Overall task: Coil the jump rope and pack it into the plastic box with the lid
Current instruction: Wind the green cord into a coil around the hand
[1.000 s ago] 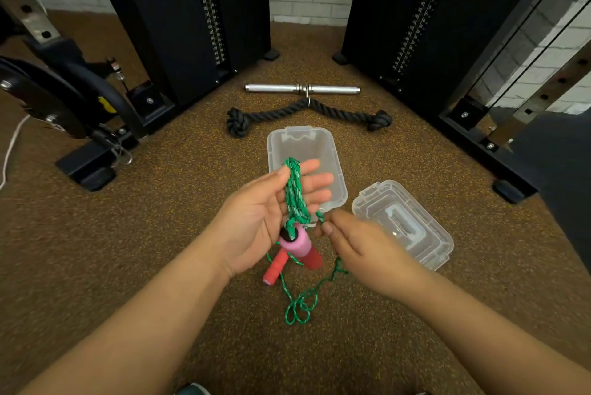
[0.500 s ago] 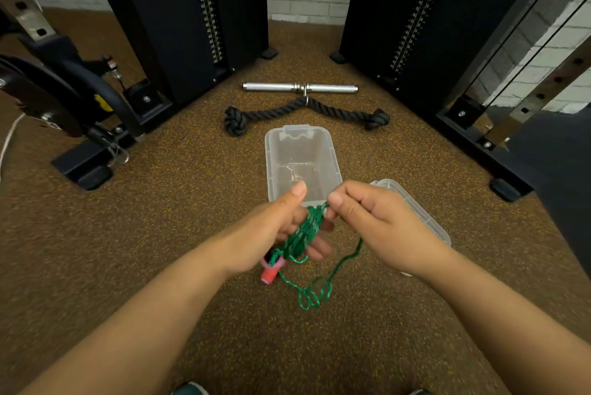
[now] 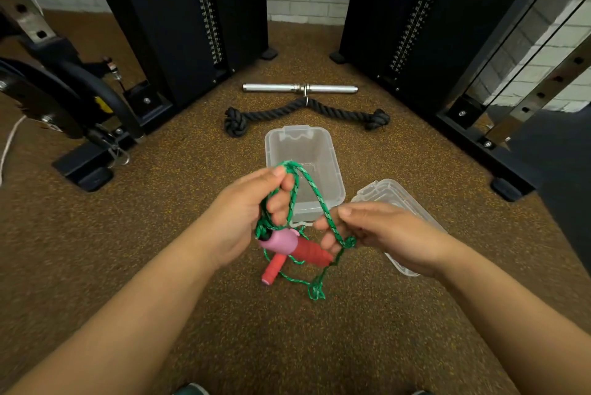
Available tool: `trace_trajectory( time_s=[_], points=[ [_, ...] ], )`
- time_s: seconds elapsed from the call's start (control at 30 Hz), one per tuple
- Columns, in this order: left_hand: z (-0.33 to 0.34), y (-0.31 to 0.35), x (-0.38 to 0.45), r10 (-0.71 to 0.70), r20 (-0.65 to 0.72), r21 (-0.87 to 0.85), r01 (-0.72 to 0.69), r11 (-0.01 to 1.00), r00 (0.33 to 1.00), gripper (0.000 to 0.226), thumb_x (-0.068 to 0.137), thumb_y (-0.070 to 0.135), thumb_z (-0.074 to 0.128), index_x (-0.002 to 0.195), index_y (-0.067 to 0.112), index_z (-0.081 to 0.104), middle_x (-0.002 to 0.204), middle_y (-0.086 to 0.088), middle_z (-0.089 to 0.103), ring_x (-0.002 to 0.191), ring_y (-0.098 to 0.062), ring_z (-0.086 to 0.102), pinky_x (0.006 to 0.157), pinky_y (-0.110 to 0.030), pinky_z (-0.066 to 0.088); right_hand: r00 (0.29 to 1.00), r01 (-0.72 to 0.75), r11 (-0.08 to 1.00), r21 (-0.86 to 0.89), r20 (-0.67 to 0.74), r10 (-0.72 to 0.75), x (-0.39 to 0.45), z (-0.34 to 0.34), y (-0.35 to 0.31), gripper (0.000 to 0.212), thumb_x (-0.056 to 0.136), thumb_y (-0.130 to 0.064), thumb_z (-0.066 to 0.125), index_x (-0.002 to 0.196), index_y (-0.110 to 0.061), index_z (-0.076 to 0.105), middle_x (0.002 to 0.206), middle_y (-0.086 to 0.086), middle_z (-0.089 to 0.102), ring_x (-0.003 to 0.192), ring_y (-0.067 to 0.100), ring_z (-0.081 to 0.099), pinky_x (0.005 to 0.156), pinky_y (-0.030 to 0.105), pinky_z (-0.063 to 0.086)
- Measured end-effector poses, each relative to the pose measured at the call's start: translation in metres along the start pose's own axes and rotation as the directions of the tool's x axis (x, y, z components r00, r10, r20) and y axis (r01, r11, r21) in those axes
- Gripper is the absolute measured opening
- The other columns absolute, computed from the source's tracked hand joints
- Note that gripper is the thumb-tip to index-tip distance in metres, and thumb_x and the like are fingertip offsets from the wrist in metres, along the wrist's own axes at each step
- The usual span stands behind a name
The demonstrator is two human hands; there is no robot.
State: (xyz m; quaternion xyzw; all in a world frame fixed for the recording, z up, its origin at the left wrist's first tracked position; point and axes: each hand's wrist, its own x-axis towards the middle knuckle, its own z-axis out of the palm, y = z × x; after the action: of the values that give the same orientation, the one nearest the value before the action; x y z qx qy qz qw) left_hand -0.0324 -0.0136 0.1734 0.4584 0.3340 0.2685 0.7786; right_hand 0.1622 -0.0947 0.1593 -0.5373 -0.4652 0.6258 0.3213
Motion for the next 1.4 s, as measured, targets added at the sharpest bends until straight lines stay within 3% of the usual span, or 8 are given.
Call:
trace_trajectory(
  time_s=[0.17,0.37,0.6,0.8,1.03,1.23,1.33,1.4],
  points=[
    [-0.004,0.005,0.002,0.038,-0.107,-0.046,-0.043,0.998,0.994,0.027,0.097,0.023,0.037,0.075,0.013,0.049,0.048,0.007,0.037,0.045,-0.009,0.034,0.046,-0.017,0.033,0.996,-0.036,0.996,-0.08,0.078,0.043,-0.003,-0.001,0.0,0.025,0.095,-0.009,0.048,0.112,-0.002,0.065,0.083,-0.006,0.074,0.077,0.009,0.06,0.075,0.017,0.048],
    [-0.008,0.007,0.003,0.054,-0.175,-0.099,-0.072,0.992,0.983,0.03,0.098,0.022,0.037,0.073,0.014,0.05,0.048,0.007,0.036,0.046,-0.008,0.032,0.046,-0.017,0.034,0.984,-0.054,0.993,-0.104,-0.176,0.035,0.002,-0.005,0.002,0.009,0.082,-0.014,0.067,0.079,-0.019,0.074,0.061,-0.003,0.069,0.056,0.01,0.053,0.053,0.017,0.045],
    [-0.015,0.011,0.005,0.053,-0.225,-0.15,-0.088,0.985,0.973,0.029,0.098,0.023,0.036,0.073,0.015,0.048,0.045,0.008,0.036,0.044,-0.007,0.033,0.044,-0.016,0.035,0.993,-0.041,0.998,0.044,-0.107,0.046,-0.005,-0.018,0.001,0.031,0.094,-0.019,0.045,0.112,-0.005,0.066,0.073,-0.005,0.066,0.068,0.009,0.052,0.068,0.018,0.045],
    [-0.019,0.016,0.004,0.048,-0.262,-0.168,-0.094,0.981,0.964,0.028,0.098,0.025,0.036,0.074,0.015,0.048,0.045,0.009,0.036,0.041,-0.006,0.035,0.043,-0.015,0.035,0.994,-0.046,0.995,0.084,-0.091,0.054,-0.006,-0.018,0.001,0.026,0.086,-0.009,0.056,0.103,0.005,0.067,0.068,-0.004,0.069,0.063,0.007,0.056,0.063,0.016,0.05],
    [-0.028,0.017,0.005,0.032,-0.277,-0.211,-0.093,0.973,0.96,0.027,0.097,0.026,0.039,0.074,0.016,0.05,0.047,0.008,0.037,0.043,-0.007,0.036,0.045,-0.016,0.035,0.87,0.154,0.984,0.092,-0.485,-0.091,0.001,-0.027,0.002,0.027,0.061,-0.017,0.074,0.084,-0.004,0.07,0.081,0.012,0.068,0.077,0.019,0.06,0.076,0.027,0.052],
    [-0.021,0.014,0.005,0.004,-0.228,-0.201,-0.051,0.978,0.974,0.028,0.097,0.026,0.038,0.073,0.016,0.049,0.047,0.008,0.037,0.044,-0.007,0.035,0.045,-0.016,0.035,0.732,-0.059,0.907,-0.417,-0.636,-0.244,0.008,-0.022,0.017,0.012,0.071,-0.017,0.08,0.07,-0.018,0.069,0.072,-0.002,0.068,0.06,0.008,0.055,0.051,0.012,0.041],
    [-0.015,0.011,0.002,-0.051,-0.106,-0.158,0.033,0.987,0.993,0.026,0.093,0.03,0.041,0.073,0.016,0.049,0.049,0.007,0.036,0.046,-0.009,0.034,0.045,-0.017,0.036,0.785,-0.165,0.873,-0.46,-0.597,-0.166,0.01,-0.024,0.025,0.015,0.07,-0.019,0.081,0.078,-0.018,0.068,0.083,-0.001,0.068,0.075,0.013,0.06,0.058,0.009,0.041],
    [-0.008,0.004,-0.001,-0.116,-0.006,-0.066,0.115,0.991,0.993,0.026,0.088,0.035,0.045,0.072,0.015,0.05,0.05,0.006,0.037,0.046,-0.01,0.035,0.046,-0.018,0.037,0.883,-0.206,0.887,-0.414,-0.469,-0.014,0.01,-0.025,0.027,0.037,0.069,-0.025,0.082,0.102,-0.026,0.065,0.107,-0.004,0.064,0.1,0.008,0.058,0.082,0.011,0.043]
  ],
)
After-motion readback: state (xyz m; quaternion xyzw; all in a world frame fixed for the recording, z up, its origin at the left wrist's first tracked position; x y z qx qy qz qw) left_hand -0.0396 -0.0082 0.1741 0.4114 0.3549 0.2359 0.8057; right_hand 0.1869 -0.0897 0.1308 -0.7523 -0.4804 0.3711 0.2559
